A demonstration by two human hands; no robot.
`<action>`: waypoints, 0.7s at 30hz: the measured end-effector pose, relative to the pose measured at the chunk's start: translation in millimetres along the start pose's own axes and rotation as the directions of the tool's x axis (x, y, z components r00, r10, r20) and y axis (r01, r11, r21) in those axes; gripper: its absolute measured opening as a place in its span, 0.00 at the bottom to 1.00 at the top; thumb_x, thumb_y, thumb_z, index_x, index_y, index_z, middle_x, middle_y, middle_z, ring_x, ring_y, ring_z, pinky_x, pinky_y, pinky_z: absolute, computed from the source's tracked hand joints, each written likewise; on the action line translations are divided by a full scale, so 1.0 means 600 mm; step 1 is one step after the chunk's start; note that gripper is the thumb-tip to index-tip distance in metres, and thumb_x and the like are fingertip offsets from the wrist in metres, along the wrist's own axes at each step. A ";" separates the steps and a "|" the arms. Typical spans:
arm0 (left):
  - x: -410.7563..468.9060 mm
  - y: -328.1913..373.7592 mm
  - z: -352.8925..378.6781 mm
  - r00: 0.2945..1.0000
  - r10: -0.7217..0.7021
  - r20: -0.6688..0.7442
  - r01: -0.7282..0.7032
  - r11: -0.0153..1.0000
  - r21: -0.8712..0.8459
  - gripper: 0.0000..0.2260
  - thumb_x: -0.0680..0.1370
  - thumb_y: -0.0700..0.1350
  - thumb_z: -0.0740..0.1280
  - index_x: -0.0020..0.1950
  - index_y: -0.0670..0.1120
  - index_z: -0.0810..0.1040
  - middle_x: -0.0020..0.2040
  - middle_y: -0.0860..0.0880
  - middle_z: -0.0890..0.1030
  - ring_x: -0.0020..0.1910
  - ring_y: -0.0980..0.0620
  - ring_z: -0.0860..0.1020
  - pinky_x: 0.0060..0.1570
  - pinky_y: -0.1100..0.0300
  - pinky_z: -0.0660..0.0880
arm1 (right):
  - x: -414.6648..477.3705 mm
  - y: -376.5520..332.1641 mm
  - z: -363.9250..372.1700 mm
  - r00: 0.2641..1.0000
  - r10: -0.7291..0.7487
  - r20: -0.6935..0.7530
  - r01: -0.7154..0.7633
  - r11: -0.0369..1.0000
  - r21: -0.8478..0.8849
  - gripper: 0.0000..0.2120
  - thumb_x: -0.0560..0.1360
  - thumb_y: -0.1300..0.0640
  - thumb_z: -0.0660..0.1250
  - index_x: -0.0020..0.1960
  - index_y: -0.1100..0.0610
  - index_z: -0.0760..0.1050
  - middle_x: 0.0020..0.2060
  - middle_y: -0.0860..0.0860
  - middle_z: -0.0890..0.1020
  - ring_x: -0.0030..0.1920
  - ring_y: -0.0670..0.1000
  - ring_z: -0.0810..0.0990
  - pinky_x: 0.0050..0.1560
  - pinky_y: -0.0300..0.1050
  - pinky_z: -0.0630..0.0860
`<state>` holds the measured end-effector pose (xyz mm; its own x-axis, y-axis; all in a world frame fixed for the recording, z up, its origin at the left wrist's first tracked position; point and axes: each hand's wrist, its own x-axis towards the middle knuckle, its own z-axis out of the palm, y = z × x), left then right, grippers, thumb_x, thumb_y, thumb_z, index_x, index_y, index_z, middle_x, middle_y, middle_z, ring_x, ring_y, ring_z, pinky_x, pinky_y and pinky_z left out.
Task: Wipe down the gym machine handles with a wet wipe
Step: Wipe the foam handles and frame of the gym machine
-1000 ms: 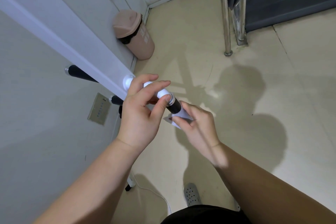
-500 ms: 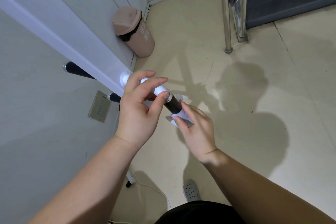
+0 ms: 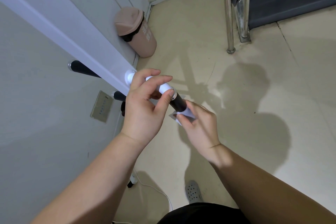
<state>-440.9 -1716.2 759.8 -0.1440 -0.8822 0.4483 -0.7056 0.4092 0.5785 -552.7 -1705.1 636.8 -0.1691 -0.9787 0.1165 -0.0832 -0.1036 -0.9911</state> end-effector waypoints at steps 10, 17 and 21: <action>0.002 -0.006 0.003 1.000 0.022 -0.003 -0.022 1.000 0.021 0.11 0.76 0.37 0.73 0.56 0.48 0.82 0.61 0.49 0.74 0.44 0.60 0.77 0.48 0.64 0.76 | 0.001 0.039 -0.009 0.994 0.080 0.080 -0.075 0.995 -0.068 0.07 0.70 0.54 0.73 0.47 0.45 0.82 0.43 0.41 0.85 0.48 0.43 0.81 0.46 0.40 0.74; 0.007 -0.011 0.012 0.999 0.029 -0.020 -0.029 1.000 0.007 0.12 0.76 0.38 0.73 0.56 0.50 0.81 0.61 0.49 0.74 0.44 0.52 0.78 0.46 0.52 0.79 | 0.020 -0.025 -0.004 0.999 -0.047 -0.017 0.048 0.997 0.062 0.16 0.70 0.56 0.68 0.57 0.49 0.83 0.46 0.44 0.86 0.47 0.44 0.83 0.50 0.36 0.76; 0.005 -0.013 0.010 0.999 0.034 -0.013 -0.034 0.999 0.002 0.12 0.75 0.38 0.73 0.56 0.49 0.81 0.62 0.49 0.74 0.45 0.48 0.79 0.46 0.49 0.78 | 0.021 -0.006 0.000 0.998 -0.041 0.042 0.042 0.999 -0.017 0.17 0.69 0.53 0.67 0.57 0.47 0.81 0.46 0.44 0.87 0.49 0.45 0.83 0.53 0.44 0.79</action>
<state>-440.1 -1723.5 752.8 -0.1591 -0.8647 0.4765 -0.7015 0.4386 0.5617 -554.5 -1717.1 641.8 -0.1246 -0.9802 0.1542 -0.1070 -0.1412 -0.9842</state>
